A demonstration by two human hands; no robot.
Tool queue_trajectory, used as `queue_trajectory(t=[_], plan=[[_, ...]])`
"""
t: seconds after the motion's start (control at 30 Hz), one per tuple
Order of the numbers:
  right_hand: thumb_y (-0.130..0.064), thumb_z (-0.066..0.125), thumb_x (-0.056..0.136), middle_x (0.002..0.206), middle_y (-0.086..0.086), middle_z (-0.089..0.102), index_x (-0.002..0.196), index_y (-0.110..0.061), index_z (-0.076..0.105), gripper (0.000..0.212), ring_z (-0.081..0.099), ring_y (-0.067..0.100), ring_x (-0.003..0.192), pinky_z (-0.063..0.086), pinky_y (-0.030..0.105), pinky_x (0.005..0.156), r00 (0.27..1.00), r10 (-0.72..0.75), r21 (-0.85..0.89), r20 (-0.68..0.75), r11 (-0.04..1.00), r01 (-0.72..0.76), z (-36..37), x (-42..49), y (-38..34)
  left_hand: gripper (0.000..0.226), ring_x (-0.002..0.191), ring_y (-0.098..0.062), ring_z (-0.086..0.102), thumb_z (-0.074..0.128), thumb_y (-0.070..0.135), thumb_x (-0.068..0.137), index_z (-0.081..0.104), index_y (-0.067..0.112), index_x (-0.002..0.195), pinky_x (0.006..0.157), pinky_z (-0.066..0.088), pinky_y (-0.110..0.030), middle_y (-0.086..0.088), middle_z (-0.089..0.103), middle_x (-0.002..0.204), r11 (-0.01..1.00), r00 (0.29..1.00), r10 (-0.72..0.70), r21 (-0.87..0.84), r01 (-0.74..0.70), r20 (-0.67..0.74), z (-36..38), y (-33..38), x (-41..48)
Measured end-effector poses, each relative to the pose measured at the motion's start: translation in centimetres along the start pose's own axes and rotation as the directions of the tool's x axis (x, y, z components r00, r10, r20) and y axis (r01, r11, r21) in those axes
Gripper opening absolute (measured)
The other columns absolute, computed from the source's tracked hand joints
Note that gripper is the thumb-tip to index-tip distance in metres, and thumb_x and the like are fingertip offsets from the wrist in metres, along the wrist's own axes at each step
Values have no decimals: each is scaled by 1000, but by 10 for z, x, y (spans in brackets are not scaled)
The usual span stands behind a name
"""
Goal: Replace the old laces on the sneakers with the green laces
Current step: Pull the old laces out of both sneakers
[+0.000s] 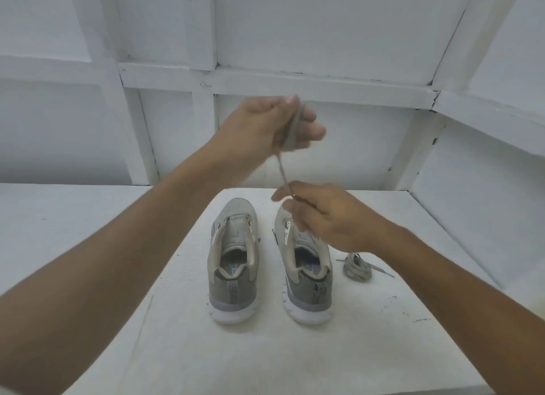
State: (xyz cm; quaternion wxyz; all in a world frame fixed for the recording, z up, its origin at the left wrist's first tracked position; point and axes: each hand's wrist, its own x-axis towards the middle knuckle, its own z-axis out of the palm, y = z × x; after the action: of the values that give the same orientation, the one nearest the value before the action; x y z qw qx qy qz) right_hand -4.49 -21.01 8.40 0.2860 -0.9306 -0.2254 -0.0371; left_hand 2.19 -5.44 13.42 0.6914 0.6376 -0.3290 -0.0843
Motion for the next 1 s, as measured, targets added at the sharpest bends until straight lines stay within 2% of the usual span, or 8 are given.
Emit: queue_trajectory(t=[0.1, 0.23, 0.33, 0.5, 0.63, 0.73, 0.9, 1.0], plan=[[-20, 55, 98, 57, -9, 52, 93, -11, 67, 16, 46, 6, 51, 40, 19, 51, 976, -96, 36, -194, 994, 105, -35, -1, 0, 33, 84, -18, 69, 39, 23, 105, 65, 7, 93, 88, 55, -41, -4, 74, 87, 781, 1000, 3, 624, -9, 11, -17, -13, -1], [-14, 53, 98, 55, -11, 52, 84, -24, 66, 21, 43, 6, 49, 35, 21, 50, 908, 5, 139, -418, 989, 59, -51, 11, 16, 42, 75, -28, 61, 31, 30, 104, 59, 2, 91, 73, 53, -29, -9, 67, 74, 992, 920, -115, -7, 127, 374, 1, -6, -19], [-4, 50, 96, 53, -21, 54, 89, -25, 66, 27, 43, 0, 48, 31, 16, 51, 987, 20, 145, -158, 989, 4, -9, 8, 11, 43, 76, -26, 64, 30, 30, 105, 58, 3, 89, 74, 55, -30, -9, 67, 73, 950, 991, -25, -305, 65, 132, 15, 4, -5], [-17, 52, 99, 54, -10, 50, 88, -19, 63, 16, 44, 4, 49, 35, 14, 51, 976, -99, 17, -192, 994, 104, -39, -2, 2, 66, 92, -24, 68, 22, 61, 96, 67, 13, 89, 90, 52, -39, 0, 72, 81, 796, 999, -26, 606, -3, 40, -2, -12, -6], [-13, 50, 99, 58, -8, 52, 81, -12, 65, 24, 45, 3, 53, 37, 19, 58, 933, -39, 12, -357, 999, 46, -40, 7, 23, 77, 76, -27, 64, 14, 64, 94, 60, 4, 87, 86, 50, -38, -11, 68, 74, 971, 925, -235, 113, 210, 298, 12, -9, -14], [-15, 40, 103, 57, -8, 52, 90, -21, 68, 31, 45, 2, 48, 35, 15, 55, 983, -76, -127, -167, 990, 55, -2, 0, 20, 69, 86, -28, 67, 22, 61, 97, 60, 3, 92, 88, 52, -38, -15, 70, 86, 907, 972, -198, -353, 231, 130, 14, -2, -3], [-19, 51, 100, 58, -8, 56, 93, -12, 65, 17, 51, 6, 54, 36, 13, 54, 980, -97, -18, -174, 995, 95, -36, -7, 4, 81, 101, -28, 64, 11, 68, 93, 65, 7, 92, 94, 46, -43, -9, 69, 93, 841, 985, -161, 531, 106, 57, 8, -19, -12], [-20, 56, 96, 62, -7, 60, 85, -20, 65, 14, 54, 22, 60, 42, 28, 60, 925, -61, 8, -374, 998, 69, -56, 2, 19, 87, 80, -24, 66, 8, 71, 90, 65, 6, 83, 85, 48, -35, -6, 71, 75, 921, 895, -326, 317, 228, 304, 12, -24, -17]])
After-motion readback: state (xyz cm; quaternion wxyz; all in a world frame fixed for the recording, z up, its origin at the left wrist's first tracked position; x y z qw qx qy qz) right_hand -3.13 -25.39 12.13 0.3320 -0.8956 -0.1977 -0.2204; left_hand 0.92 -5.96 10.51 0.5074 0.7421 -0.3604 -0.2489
